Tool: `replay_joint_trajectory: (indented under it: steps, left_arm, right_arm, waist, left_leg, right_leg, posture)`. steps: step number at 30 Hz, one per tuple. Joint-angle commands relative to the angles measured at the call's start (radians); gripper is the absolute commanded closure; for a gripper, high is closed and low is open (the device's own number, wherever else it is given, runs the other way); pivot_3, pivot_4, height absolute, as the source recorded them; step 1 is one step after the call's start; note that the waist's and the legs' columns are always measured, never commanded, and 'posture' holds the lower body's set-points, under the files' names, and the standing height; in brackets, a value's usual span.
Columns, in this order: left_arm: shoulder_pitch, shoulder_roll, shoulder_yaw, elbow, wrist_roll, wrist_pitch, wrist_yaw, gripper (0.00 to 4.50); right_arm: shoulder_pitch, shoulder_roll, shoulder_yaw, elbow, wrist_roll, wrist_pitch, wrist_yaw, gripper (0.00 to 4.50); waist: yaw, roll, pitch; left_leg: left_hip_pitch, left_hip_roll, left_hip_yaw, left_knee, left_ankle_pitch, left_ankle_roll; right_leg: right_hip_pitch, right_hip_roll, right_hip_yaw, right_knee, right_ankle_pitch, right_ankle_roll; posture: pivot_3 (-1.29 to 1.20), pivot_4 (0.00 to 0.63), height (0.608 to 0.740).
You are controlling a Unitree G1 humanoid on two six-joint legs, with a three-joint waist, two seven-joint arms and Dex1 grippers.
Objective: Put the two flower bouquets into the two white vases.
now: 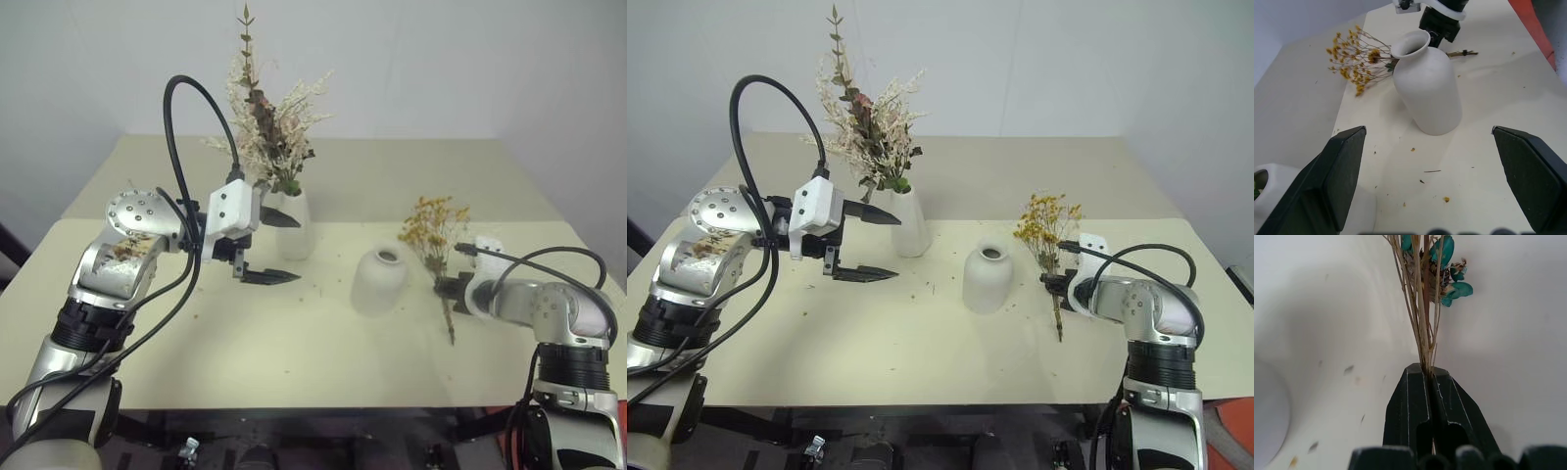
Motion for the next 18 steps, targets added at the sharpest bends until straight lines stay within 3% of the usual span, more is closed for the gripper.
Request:
replay_joint_trajectory:
  steps: [1,3,9,14,18]
  left_arm:
    - [-0.032,0.001,0.028,-0.003,-0.01,-0.013,0.006,0.0]
    - [-0.041,-0.009,0.029,0.007,-0.018,-0.012,0.004,0.0]
    - [-0.065,-0.035,0.019,0.039,-0.019,-0.015,-0.004,0.0]
    - [-0.077,-0.05,0.013,0.055,-0.013,-0.016,-0.006,0.0]
    - [-0.074,-0.052,0.011,0.054,-0.004,-0.011,0.0,0.0]
  right_arm:
    - [0.005,0.048,-0.104,-0.209,-0.062,-0.333,-0.034,4.46]
    - [0.03,0.081,-0.117,-0.311,-0.084,-0.513,-0.01,4.46]
    - [0.016,0.179,-0.164,-0.469,0.087,-0.731,0.136,4.46]
    - [-0.001,0.246,-0.118,-0.459,0.157,-0.799,0.172,4.46]
    - [0.009,0.29,-0.039,-0.445,0.124,-0.837,0.182,4.46]
  waist:
    - [0.001,0.001,0.0]
    - [0.001,0.003,0.002]
    - [0.001,0.003,0.002]
    - [-0.001,0.003,0.002]
    - [-0.001,0.004,0.002]
  left_leg:
    - [0.0,0.0,0.0,0.0,0.0,0.0]
    - [-0.001,0.0,0.0,0.0,0.0,0.0]
    - [0.001,0.0,0.0,-0.001,0.0,0.0]
    - [0.002,0.0,0.0,-0.001,0.0,0.0]
    - [0.001,0.0,0.0,-0.001,0.0,0.0]
  right_leg:
    - [0.0,0.0,0.0,0.0,-0.002,0.003]
    - [-0.001,0.0,0.0,0.0,-0.002,0.004]
    - [0.0,0.0,0.0,0.0,-0.002,0.003]
    - [0.001,0.0,0.0,0.001,-0.002,0.003]
    - [0.0,0.0,0.0,0.001,0.002,-0.003]
  posture:
    - [0.0,0.15,0.74]
    - [0.0,0.15,0.74]
    - [0.0,0.15,0.74]
    - [0.0,0.15,0.74]
    - [0.0,0.15,0.74]
